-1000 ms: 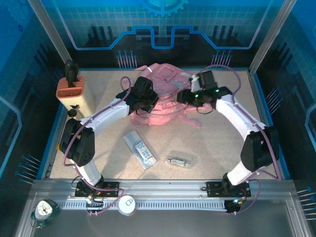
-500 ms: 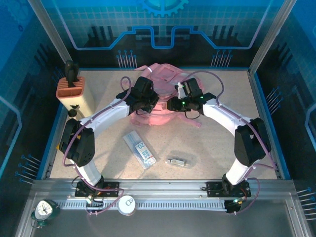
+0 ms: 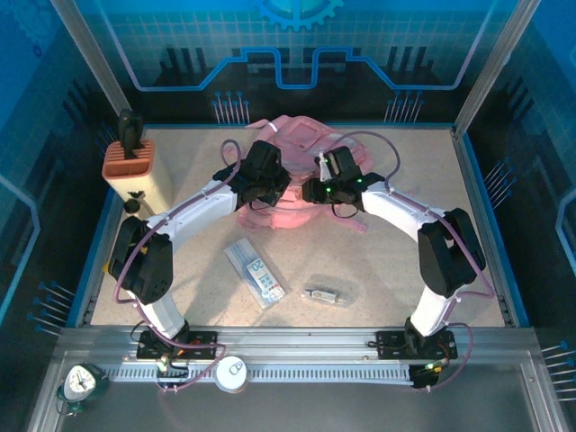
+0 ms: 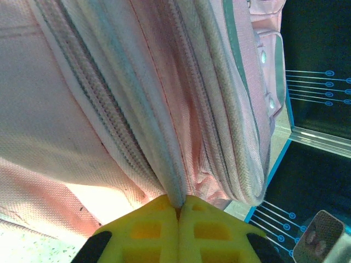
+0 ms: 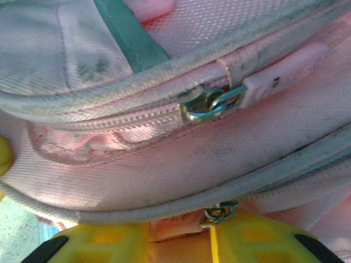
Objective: Pack the student bag
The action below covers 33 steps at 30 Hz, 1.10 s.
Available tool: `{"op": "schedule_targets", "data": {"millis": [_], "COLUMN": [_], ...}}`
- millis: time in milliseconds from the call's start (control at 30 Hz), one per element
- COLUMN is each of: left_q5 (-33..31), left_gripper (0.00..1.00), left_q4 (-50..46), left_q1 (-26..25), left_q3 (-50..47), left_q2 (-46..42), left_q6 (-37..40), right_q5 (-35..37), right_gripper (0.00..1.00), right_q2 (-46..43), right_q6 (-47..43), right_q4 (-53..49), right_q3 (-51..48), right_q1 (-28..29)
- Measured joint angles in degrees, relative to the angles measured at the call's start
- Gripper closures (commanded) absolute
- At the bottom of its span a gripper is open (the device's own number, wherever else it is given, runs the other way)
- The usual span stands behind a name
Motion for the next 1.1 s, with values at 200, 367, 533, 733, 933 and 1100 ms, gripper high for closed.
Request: {"op": "schedule_targets", "data": {"millis": [200, 367, 533, 733, 933, 1100], "left_q5": [-0.44, -0.94, -1.51, -0.83, 0.92, 1.99], "left_gripper": [1.00, 1.00, 1.00, 1.00, 1.00, 1.00], "left_q4": [-0.22, -0.39, -0.90, -1.05, -0.85, -0.87], "left_q1": [-0.17, -0.44, -0.48, -0.59, 0.66, 1.46], "left_q3": [0.44, 0.59, 0.63, 0.50, -1.77, -2.56], "left_q2": [0.00, 0.00, -0.13, -1.42, -3.54, -4.50], "left_q6": [0.07, 0.48, 0.90, 1.20, 2.19, 2.27], "right_q5": [2.75, 3.93, 8.07, 6.82, 5.27, 3.63], "right_gripper": [0.72, 0.85, 1.00, 1.00, 1.00, 1.00], "right_q2": [0.04, 0.13, -0.26, -2.58, -2.64, -2.64], "right_q6": [0.35, 1.40, 2.14, 0.76, -2.38, -5.84], "right_q4": [0.83, 2.03, 1.31, 0.76, 0.13, -0.74], "right_q3": [-0.63, -1.60, -1.88, -2.95, -2.89, -2.49], "right_q1": [0.74, 0.74, 0.76, -1.51, -5.11, -6.14]}}
